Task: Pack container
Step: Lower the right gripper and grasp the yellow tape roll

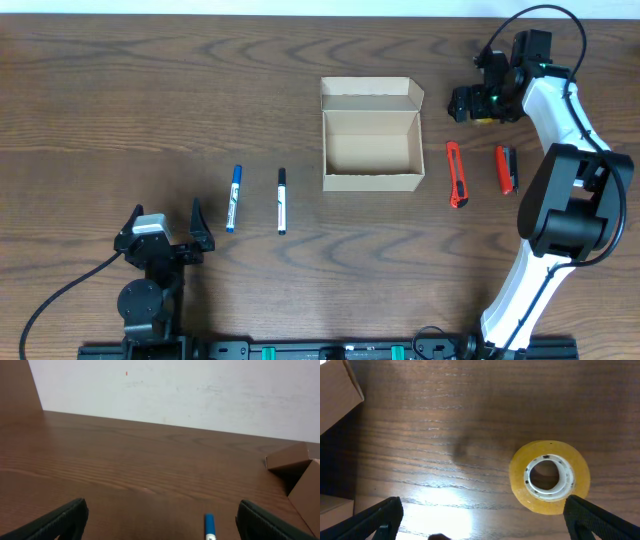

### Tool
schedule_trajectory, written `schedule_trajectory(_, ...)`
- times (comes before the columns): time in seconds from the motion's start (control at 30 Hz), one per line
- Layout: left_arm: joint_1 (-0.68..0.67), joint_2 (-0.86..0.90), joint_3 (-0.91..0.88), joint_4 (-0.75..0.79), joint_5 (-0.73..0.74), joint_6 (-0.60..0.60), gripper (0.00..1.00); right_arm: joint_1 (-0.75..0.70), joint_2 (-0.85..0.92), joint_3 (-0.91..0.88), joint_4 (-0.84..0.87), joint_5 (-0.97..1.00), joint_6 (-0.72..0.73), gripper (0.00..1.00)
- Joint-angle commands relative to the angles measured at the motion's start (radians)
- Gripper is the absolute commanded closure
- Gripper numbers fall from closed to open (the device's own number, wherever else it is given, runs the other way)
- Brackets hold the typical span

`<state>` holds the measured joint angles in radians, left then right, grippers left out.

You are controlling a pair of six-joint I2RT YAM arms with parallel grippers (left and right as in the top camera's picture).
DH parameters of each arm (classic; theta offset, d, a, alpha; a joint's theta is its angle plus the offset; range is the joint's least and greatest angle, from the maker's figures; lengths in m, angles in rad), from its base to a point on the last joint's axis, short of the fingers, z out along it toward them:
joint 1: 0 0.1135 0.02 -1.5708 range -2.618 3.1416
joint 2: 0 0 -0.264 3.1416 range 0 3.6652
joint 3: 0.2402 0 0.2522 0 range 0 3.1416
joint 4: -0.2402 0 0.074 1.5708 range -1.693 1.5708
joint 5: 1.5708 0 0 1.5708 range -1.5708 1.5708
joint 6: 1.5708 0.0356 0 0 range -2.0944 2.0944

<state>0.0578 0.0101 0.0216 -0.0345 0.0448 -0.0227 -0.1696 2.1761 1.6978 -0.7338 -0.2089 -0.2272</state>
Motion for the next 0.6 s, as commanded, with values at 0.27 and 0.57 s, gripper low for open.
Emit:
schedule_trajectory(0.27,-0.001,-0.006,-0.017,-0.041,-0.019,0.0,0.05,0.01,0.038,0.063,0.016,-0.006,0.014,0.01)
schedule_trajectory(0.57,-0.001,-0.006,-0.017,-0.041,-0.019,0.0,0.05,0.011,0.096,0.063,0.01,-0.028,0.017,0.01)
